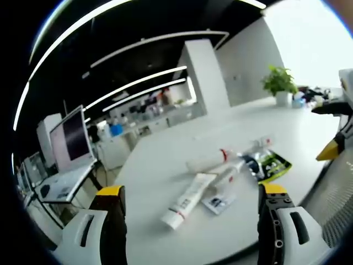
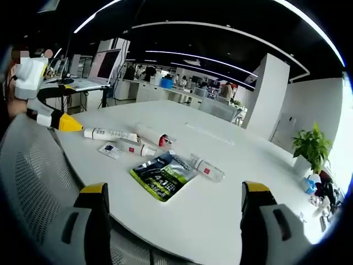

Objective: Arrange the skincare products in the storage area until every visible bottle or jar stands upright without overlapping.

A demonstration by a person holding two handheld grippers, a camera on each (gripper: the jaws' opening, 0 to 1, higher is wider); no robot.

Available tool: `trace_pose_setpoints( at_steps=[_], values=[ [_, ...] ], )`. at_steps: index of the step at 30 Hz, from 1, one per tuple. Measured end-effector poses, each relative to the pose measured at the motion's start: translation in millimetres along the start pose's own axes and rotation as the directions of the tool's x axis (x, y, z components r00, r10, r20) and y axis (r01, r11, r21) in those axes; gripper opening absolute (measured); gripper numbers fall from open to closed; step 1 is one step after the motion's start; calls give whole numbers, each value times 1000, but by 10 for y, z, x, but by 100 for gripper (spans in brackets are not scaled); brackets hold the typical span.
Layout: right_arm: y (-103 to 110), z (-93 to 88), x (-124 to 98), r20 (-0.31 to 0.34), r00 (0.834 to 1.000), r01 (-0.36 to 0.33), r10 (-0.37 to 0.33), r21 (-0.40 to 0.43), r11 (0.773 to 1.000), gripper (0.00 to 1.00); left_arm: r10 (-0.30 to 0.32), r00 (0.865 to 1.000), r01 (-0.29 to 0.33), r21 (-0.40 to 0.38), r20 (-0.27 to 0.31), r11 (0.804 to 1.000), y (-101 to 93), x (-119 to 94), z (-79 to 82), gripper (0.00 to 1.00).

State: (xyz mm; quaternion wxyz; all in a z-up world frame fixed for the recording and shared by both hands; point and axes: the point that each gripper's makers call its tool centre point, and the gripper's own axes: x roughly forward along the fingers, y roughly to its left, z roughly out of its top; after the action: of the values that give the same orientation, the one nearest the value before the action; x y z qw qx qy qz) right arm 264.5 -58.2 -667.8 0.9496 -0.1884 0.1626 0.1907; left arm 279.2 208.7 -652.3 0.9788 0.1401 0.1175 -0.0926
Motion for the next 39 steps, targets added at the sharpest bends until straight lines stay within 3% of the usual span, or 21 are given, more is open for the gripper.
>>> trace_pose_setpoints(
  at_steps=[12, 28, 39],
  values=[
    [-6, -23, 16, -15, 1000, 5, -6, -16, 1000, 100, 3, 1000, -3, 2, -9, 1000, -9, -14, 11, 97],
    [94, -76, 26, -46, 998, -50, 49, -29, 998, 100, 10, 1000, -10, 3, -19, 1000, -1, -26, 10, 97],
    [91, -38, -7, -25, 998, -63, 63, 0, 998, 100, 13, 1000, -13, 7, -26, 1000, 5, -24, -6, 97]
  ],
)
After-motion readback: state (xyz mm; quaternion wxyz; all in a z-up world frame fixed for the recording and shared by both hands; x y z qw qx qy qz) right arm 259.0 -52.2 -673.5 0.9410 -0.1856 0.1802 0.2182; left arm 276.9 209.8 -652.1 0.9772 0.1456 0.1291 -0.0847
